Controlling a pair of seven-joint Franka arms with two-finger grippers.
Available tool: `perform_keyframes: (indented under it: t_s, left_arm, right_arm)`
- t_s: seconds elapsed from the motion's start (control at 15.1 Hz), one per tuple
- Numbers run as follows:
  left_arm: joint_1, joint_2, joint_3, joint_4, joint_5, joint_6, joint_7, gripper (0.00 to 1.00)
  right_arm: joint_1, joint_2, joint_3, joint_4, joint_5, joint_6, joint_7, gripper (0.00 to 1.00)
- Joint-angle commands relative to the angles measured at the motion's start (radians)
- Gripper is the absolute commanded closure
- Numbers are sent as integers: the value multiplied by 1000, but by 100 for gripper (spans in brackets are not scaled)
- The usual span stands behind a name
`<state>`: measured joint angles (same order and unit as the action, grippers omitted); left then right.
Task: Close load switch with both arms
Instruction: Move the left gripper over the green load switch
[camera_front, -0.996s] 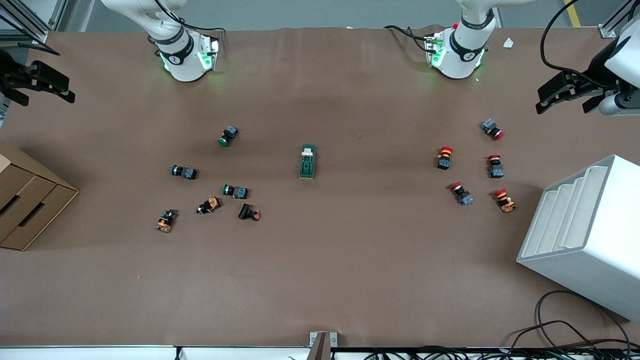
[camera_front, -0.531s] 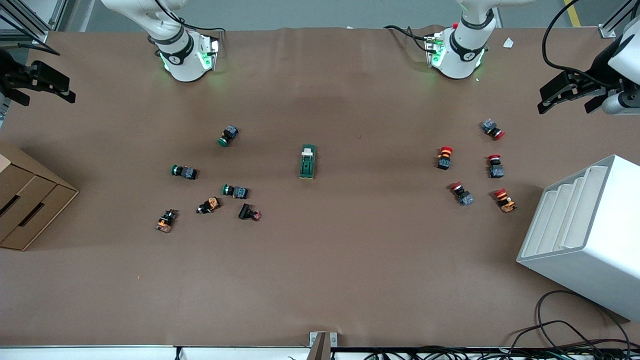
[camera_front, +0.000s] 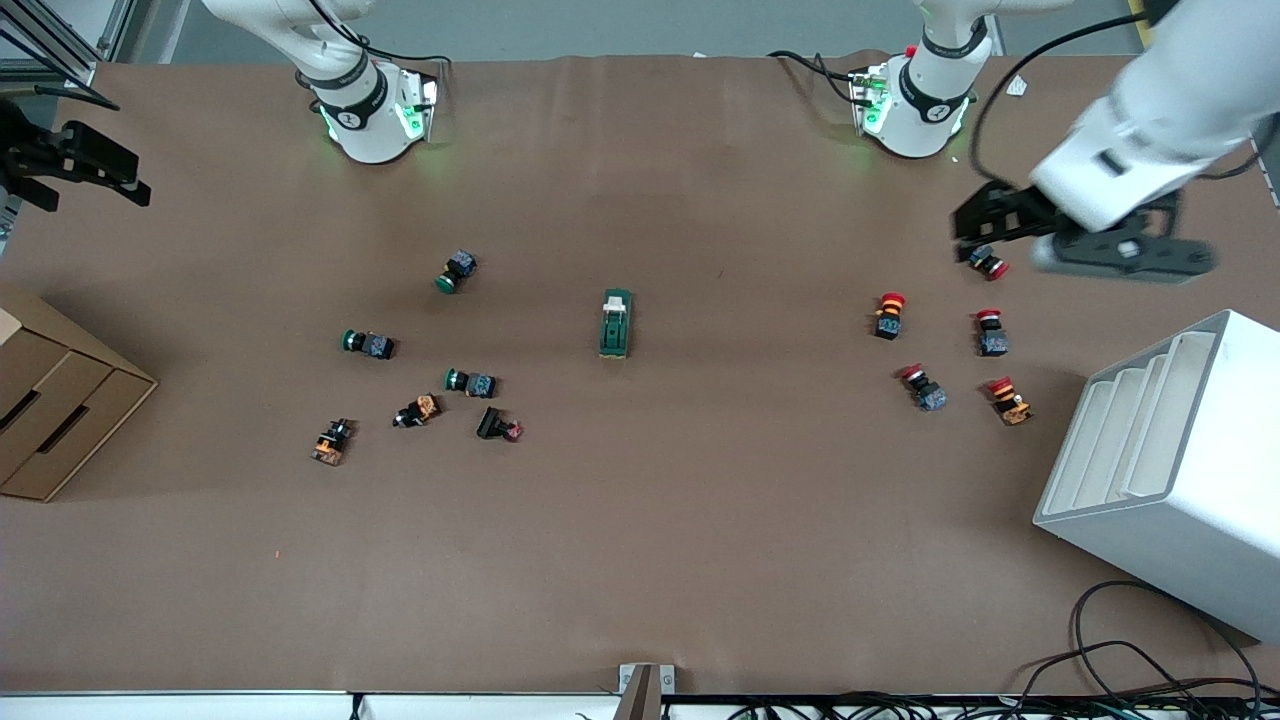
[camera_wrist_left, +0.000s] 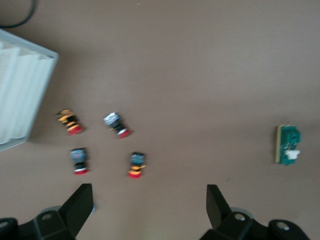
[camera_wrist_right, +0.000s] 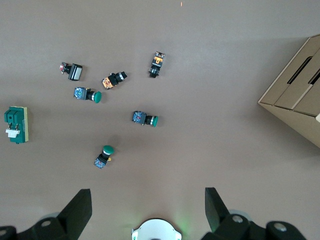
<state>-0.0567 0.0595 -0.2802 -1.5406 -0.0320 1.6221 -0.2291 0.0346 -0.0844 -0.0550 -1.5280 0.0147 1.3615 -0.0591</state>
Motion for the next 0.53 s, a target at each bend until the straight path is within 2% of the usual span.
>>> perform_keyframes:
  t_s: [0.0,0.13,0.27,0.33,0.46]
  left_arm:
    - [-58,75,-66,19,3,88,-158,0]
    - [-132,126,-70,14,6,169,-267,0]
    - [-233,147,-70,-30,102,261,-413,0]
    - [-286,163,-71,-41,154,290,-521,0]
    - [-374,186,-73,-39,178,297,-727,0]
  right_arm:
    - [8,-12,-6,0,-2,4,16,0]
    - [8,-2,-6,0,-2,2,13,0]
    - [5,11,-6,-1,-2,4,19,0]
    - [4,20,-8,-1,-1,10,19,0]
    - [4,75,-8,3,-1,5,13,0]
